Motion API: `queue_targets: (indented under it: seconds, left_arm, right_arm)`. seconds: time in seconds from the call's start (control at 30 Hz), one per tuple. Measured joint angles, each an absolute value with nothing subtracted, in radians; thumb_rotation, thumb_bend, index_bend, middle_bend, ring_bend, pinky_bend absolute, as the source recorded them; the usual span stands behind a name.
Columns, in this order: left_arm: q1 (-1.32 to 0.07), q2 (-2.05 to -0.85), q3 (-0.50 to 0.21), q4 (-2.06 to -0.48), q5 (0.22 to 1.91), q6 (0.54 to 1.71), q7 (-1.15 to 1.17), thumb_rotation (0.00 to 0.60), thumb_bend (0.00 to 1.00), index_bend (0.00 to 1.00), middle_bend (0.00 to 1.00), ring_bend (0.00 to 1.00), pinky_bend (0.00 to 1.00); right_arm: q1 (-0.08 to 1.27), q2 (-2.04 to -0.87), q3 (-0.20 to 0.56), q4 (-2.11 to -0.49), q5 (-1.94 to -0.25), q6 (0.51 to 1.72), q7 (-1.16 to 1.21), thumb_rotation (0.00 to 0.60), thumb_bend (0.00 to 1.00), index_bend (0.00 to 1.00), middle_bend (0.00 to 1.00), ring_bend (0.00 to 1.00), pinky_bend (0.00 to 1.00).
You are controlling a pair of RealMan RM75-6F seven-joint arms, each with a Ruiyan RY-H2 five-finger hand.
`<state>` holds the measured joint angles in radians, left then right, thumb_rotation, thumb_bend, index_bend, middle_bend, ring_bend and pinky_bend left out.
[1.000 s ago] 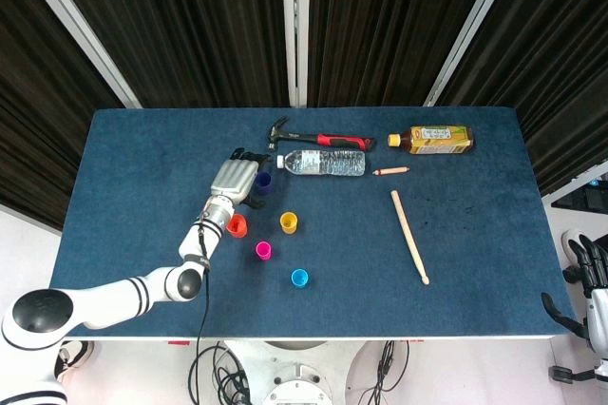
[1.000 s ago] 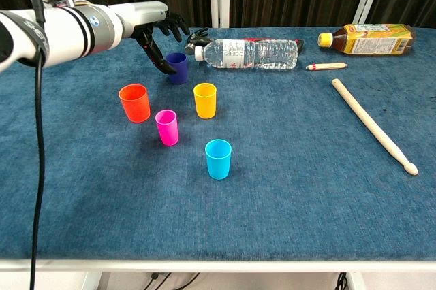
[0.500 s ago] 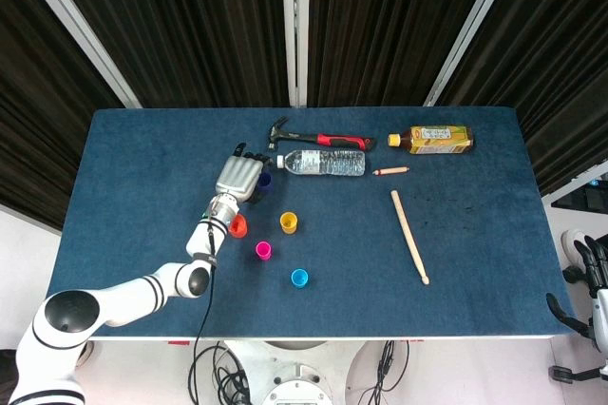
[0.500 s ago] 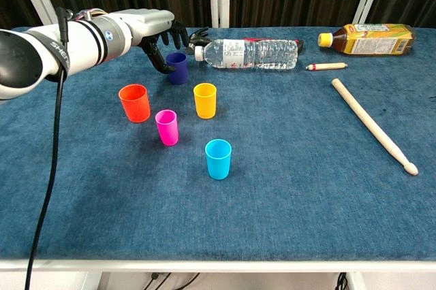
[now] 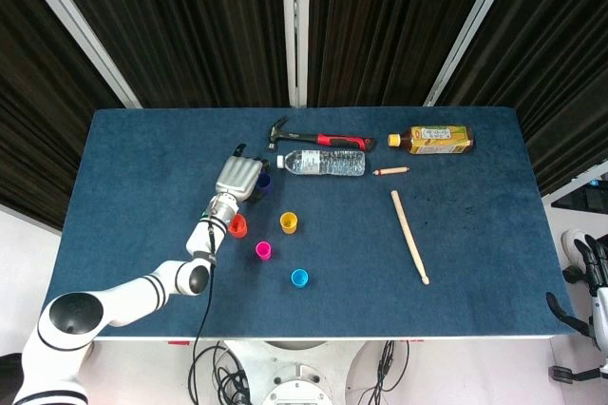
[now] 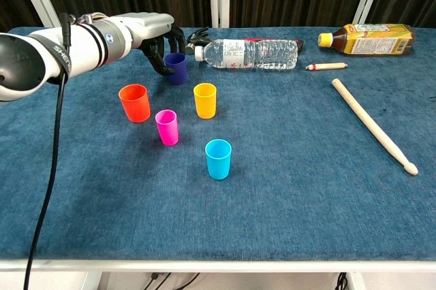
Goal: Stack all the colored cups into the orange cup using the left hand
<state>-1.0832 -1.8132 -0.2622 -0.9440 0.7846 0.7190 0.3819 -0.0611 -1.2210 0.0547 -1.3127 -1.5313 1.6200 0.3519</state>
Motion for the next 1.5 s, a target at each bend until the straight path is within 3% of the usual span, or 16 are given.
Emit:
queue_targets:
  seconds: [0.5,0.8,1.13,1.27,1.5]
  left_arm:
    - [-1.075,-1.820,-0.292,-0.950,0.820,0.738,0.344,0.600,0.31,0.44,0.43,0.45,0.11]
    - [-1.027,-1.643,-0.303,-1.253,0.837,0.837,0.392,0.600,0.31,0.45,0.43,0.46,0.10]
    - [-0.915,-1.410,-0.199,-1.726,0.868,0.995,0.527,0.600,0.31,0.44,0.43,0.46,0.09]
    - [-0.869,-1.386,-0.143,-1.779,0.914,1.051,0.550,0.600,0.31,0.44,0.43,0.46,0.09]
    - [-0.842,-1.386,-0.120,-1.774,0.936,1.063,0.539,0.600,0.31,0.44,0.43,0.46,0.09]
  right_arm:
    - [-0.068,-1.220,0.056,-1.301,-1.523,1.620,0.359,0.600,0.22,0.00,0.00,0.00,0.00]
    - [-0.070,-1.221,0.063,-1.290,-1.511,1.617,0.370,0.600,0.22,0.00,0.00,0.00,0.00]
    - [-0.078,-1.197,0.068,-1.333,-1.520,1.643,0.352,0.600,0.22,0.00,0.00,0.00,0.00]
    - [-0.081,-1.190,0.059,-1.344,-1.532,1.646,0.359,0.600,0.22,0.00,0.00,0.00,0.00]
    - [-0.081,-1.188,0.057,-1.351,-1.531,1.639,0.344,0.600,0.22,0.00,0.00,0.00,0.00]
